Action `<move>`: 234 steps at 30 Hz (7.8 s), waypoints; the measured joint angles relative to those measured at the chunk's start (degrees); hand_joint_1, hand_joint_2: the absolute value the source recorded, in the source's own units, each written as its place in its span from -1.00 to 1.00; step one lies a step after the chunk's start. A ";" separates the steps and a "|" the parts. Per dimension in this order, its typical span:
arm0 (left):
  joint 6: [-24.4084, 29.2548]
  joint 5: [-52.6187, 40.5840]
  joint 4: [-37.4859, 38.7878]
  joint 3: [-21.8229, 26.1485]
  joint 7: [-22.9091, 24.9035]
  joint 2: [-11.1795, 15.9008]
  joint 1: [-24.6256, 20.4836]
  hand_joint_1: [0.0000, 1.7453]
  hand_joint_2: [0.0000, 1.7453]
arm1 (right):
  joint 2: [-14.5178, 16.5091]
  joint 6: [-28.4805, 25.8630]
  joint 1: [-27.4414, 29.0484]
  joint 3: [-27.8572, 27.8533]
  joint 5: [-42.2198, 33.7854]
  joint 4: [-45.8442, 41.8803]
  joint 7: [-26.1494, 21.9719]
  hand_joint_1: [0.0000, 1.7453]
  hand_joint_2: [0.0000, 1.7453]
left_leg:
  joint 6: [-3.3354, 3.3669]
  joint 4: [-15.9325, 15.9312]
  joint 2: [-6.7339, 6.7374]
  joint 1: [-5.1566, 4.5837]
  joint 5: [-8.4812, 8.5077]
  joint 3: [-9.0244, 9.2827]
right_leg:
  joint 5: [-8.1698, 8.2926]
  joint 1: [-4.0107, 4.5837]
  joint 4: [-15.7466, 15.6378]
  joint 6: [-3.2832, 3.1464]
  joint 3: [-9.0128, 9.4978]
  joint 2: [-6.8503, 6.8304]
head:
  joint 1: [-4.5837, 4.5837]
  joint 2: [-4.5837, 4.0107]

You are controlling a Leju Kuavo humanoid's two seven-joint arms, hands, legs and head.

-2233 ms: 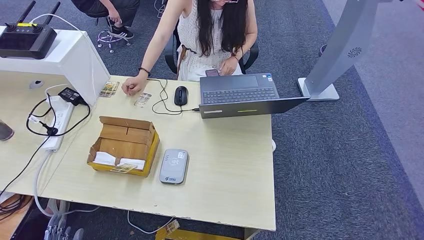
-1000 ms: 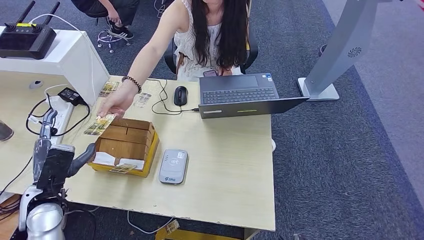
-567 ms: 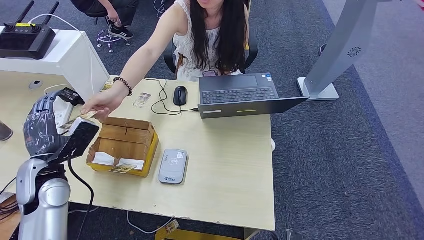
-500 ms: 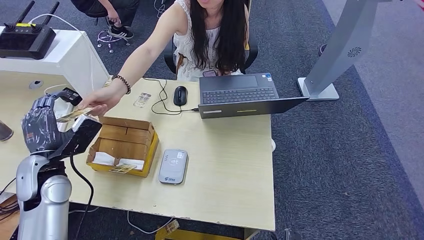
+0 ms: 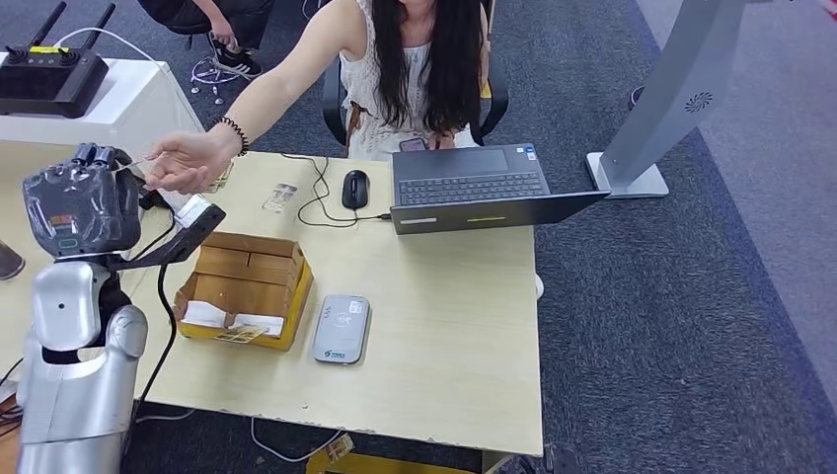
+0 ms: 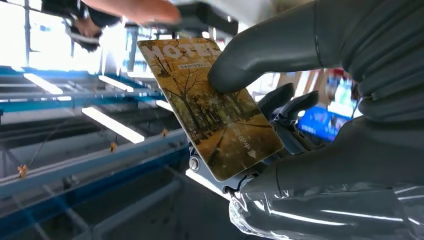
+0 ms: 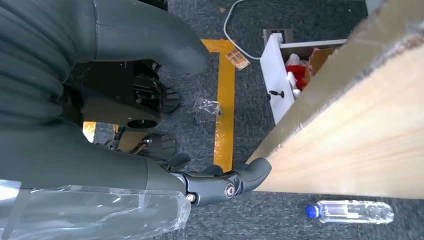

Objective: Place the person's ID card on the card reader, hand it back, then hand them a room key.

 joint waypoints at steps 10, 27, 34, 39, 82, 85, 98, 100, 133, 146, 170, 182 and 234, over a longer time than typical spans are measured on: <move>3.13 -1.52 1.31 -4.34 -1.74 -2.04 2.44 1.00 1.00 | 0.69 -0.21 -0.12 -0.05 0.64 0.55 0.56 -1.00 1.00 | 0.00 0.00 -0.01 -0.03 0.00 -0.01 | 0.00 -0.01 -0.02 0.00 0.00 -0.02 | 0.01 0.00; -3.00 -1.68 3.24 -18.94 -1.48 -10.76 10.36 1.00 1.00 | 2.36 -1.12 -0.21 -0.19 0.33 0.39 1.78 -1.00 1.00 | 0.01 0.00 -0.02 0.00 -0.01 -0.02 | 0.00 0.00 -0.01 0.00 -0.02 -0.03 | 0.00 0.00; -12.89 -1.33 8.83 -19.96 1.37 -11.31 10.40 1.00 1.00 | 2.48 -1.05 -0.39 -0.19 0.62 0.37 2.72 -1.00 1.00 | 0.01 0.00 -0.01 -0.01 -0.01 -0.03 | 0.00 0.00 -0.01 0.00 -0.02 -0.03 | 0.01 0.00; -16.83 -1.24 14.23 -20.05 2.07 -11.23 9.92 1.00 1.00 | 2.49 -0.80 -0.68 -0.11 1.08 0.38 3.13 -1.00 1.00 | 0.01 0.00 -0.01 -0.01 -0.01 -0.03 | 0.00 -0.01 -0.02 0.00 -0.02 -0.03 | 0.00 0.00; -1.86 -1.68 0.40 -20.55 10.43 -4.58 2.68 1.00 1.00 | 3.10 -1.17 -0.35 0.52 -0.92 0.40 2.29 -1.00 1.00 | -0.08 0.00 -0.09 -0.01 0.14 -0.09 | 0.07 0.00 0.10 -0.08 -0.11 -0.14 | 0.01 0.00; -4.57 -1.68 3.52 -20.55 12.25 -2.18 -1.84 1.00 1.00 | 3.10 -1.10 -0.37 0.65 -0.43 0.48 2.26 -1.00 1.00 | -0.13 0.00 -0.10 0.00 0.17 -0.10 | 0.09 0.00 0.12 -0.12 -0.14 -0.14 | 0.01 0.00; -4.09 -1.68 20.32 -20.55 14.06 1.59 -13.11 1.00 1.00 | 3.09 -0.38 -0.35 2.04 0.14 0.92 2.46 -1.00 1.00 | -0.21 0.00 -0.02 0.00 0.22 -0.16 | 0.13 0.00 0.22 -0.19 -0.29 -0.03 | -0.01 0.00; -4.09 -1.68 20.81 -20.55 14.07 1.69 -13.14 1.00 1.00 | 3.09 -0.34 -0.36 2.08 0.14 0.95 2.47 -1.00 1.00 | -0.21 0.00 -0.02 0.00 0.22 -0.18 | 0.13 0.00 0.22 -0.19 -0.30 -0.04 | -0.01 0.00; -4.56 -1.68 -9.02 -18.91 1.03 -4.26 4.87 -1.00 1.00 | 3.10 -1.19 0.66 1.46 -3.76 0.10 2.87 -1.00 1.00 | -0.18 0.00 -0.01 -0.01 0.12 -0.23 | 0.10 -0.02 0.13 -0.16 -0.33 -0.02 | -0.02 0.00; -10.21 0.90 -17.95 -22.23 1.89 0.57 27.82 -1.00 1.00 | 2.83 -1.30 2.85 -3.29 -5.24 -0.33 -1.50 -1.00 1.00 | -0.18 -0.04 0.02 0.00 0.02 -0.24 | -0.05 0.00 0.13 -0.22 -0.35 0.02 | -0.01 0.00; -8.93 0.33 -12.33 -13.45 7.61 0.41 31.94 -1.00 1.00 | 2.69 -0.81 2.85 -5.88 -0.78 -0.33 -0.32 -1.00 1.00 | -0.19 -0.04 0.00 0.01 0.04 -0.23 | -0.04 0.00 0.14 -0.23 -0.32 -0.03 | -0.01 0.00; -9.07 0.31 -7.93 -10.11 6.80 -1.09 29.68 -1.00 1.00 | 2.60 -0.19 2.77 -5.87 0.82 -0.31 0.57 -1.00 1.00 | -0.19 -0.03 -0.01 0.00 0.04 -0.23 | -0.04 0.00 0.14 -0.23 -0.32 -0.04 | -0.01 0.00; -14.02 1.17 -1.25 -9.39 7.35 -3.40 24.38 1.00 1.00 | 2.60 -0.20 2.41 -5.86 3.55 -0.24 1.84 -1.00 1.00 | -0.19 -0.03 -0.01 0.00 0.04 -0.23 | -0.03 0.00 0.14 -0.23 -0.32 -0.04 | -0.01 0.00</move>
